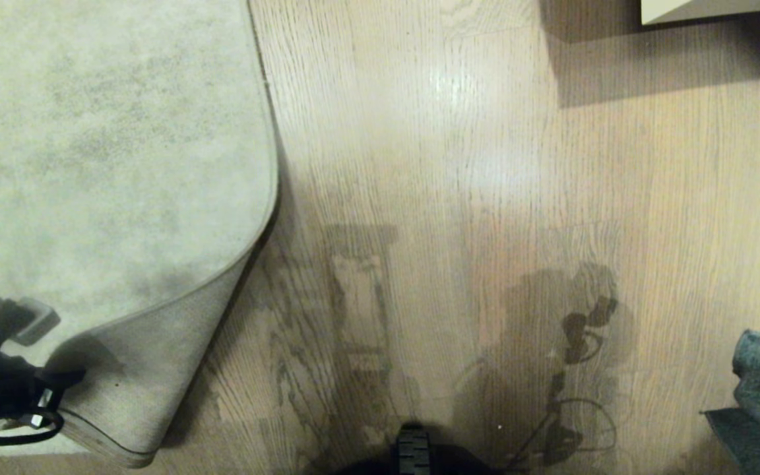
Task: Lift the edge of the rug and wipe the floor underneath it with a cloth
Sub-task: Lay down the carpet
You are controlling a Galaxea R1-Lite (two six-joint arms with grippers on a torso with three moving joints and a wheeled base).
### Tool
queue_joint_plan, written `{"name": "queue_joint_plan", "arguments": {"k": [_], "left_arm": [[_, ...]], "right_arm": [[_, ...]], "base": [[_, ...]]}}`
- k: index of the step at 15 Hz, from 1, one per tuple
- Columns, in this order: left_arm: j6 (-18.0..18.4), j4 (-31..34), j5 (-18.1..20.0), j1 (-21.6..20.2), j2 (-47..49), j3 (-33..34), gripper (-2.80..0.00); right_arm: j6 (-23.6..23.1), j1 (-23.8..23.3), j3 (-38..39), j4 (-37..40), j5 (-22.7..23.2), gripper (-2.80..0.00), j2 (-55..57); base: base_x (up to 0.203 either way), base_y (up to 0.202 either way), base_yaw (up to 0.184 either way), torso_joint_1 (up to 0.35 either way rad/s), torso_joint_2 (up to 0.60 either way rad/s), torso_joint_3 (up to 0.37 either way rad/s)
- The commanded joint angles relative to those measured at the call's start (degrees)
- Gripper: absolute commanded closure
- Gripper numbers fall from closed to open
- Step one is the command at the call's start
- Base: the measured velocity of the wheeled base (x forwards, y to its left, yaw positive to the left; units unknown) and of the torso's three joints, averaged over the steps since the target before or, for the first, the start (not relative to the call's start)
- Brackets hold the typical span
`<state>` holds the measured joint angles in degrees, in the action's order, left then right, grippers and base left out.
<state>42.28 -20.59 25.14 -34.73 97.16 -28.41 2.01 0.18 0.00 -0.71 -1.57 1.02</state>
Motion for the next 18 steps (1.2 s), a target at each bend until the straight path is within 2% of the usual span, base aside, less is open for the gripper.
{"name": "queue_joint_plan", "arguments": {"k": [1, 8, 16, 17, 18], "left_arm": [[0.26, -0.15, 0.26, 0.02, -1.53, 0.21, 0.00], [0.17, 0.18, 0.34, 0.10, -7.47, 0.28, 0.00], [-0.44, 0.05, 1.28, 1.33, -10.23, 3.76, 0.00], [-0.51, 0.24, 1.07, 1.22, -11.04, 4.60, -2.69], [-0.53, 0.21, 1.02, 0.99, -11.87, 5.63, -2.80]], "right_arm": [[0.01, -0.01, 0.00, -0.08, -0.01, 0.00, -1.02], [0.01, -0.01, 0.00, -0.08, -0.04, 0.00, -0.96], [0.01, -0.01, 0.00, -0.08, -0.08, 0.00, -0.99], [0.01, -0.01, 0.00, -0.08, -0.06, 0.00, -0.98], [0.01, -0.01, 0.00, -0.08, -0.03, 0.00, -1.01]], "base": [[0.000, 0.000, 0.000, 0.000, 0.00, 0.000], [0.000, 0.000, 0.000, 0.000, 0.00, 0.000], [0.000, 0.000, 0.000, 0.000, 0.00, 0.000], [0.000, 0.000, 0.000, 0.000, 0.00, 0.000], [0.000, 0.000, 0.000, 0.000, 0.00, 0.000]]}}
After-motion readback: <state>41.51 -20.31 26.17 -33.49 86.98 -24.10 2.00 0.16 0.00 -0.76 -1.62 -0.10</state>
